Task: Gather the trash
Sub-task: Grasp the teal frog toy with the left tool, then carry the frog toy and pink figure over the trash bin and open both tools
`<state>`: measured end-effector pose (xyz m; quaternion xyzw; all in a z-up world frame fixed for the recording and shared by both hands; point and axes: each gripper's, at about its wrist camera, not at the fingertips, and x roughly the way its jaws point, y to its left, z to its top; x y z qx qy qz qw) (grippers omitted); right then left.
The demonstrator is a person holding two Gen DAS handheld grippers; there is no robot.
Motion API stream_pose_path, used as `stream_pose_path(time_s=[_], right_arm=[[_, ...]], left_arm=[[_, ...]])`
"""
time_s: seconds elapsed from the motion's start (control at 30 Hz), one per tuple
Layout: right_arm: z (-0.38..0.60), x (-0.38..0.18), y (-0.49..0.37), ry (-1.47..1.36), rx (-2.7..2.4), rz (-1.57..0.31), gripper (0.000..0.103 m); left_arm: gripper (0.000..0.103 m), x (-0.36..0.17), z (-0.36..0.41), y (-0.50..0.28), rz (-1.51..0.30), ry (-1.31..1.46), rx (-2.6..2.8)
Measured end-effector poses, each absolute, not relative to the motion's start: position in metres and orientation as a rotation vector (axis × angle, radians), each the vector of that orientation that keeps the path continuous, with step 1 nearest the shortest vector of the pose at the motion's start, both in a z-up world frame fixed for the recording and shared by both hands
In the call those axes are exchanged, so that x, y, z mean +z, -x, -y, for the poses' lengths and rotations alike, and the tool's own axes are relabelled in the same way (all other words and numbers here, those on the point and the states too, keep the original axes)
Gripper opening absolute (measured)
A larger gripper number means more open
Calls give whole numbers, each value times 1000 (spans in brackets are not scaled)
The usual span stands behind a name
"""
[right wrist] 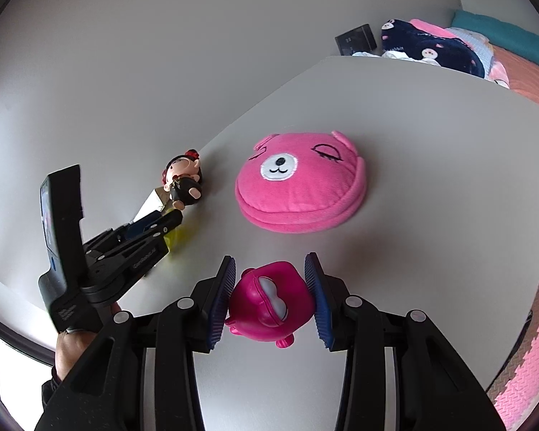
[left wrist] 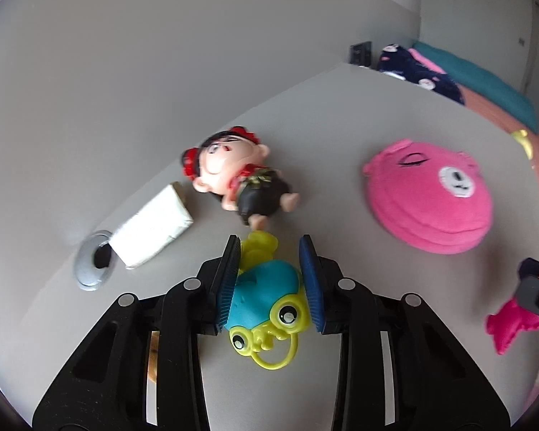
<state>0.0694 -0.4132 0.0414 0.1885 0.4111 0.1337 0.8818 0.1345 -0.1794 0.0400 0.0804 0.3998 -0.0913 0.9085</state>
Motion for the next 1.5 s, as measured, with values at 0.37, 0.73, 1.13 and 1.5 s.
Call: stream_pose_path(time_s=[0.37, 0.73, 1.13, 1.5], right_arm=[[431, 43, -56, -429, 284, -845, 42], [432, 44, -53, -429, 281, -835, 42], [433, 42, -50, -437, 286, -832, 42], [454, 56, -42, -465, 296, -790, 42]], left_arm=[[37, 30, 192, -125, -849, -219, -157], [78, 13, 196, -130, -903, -224, -177], [55, 16, 192, -124, -858, -230, -210], [55, 52, 215, -91, -785, -222, -264]])
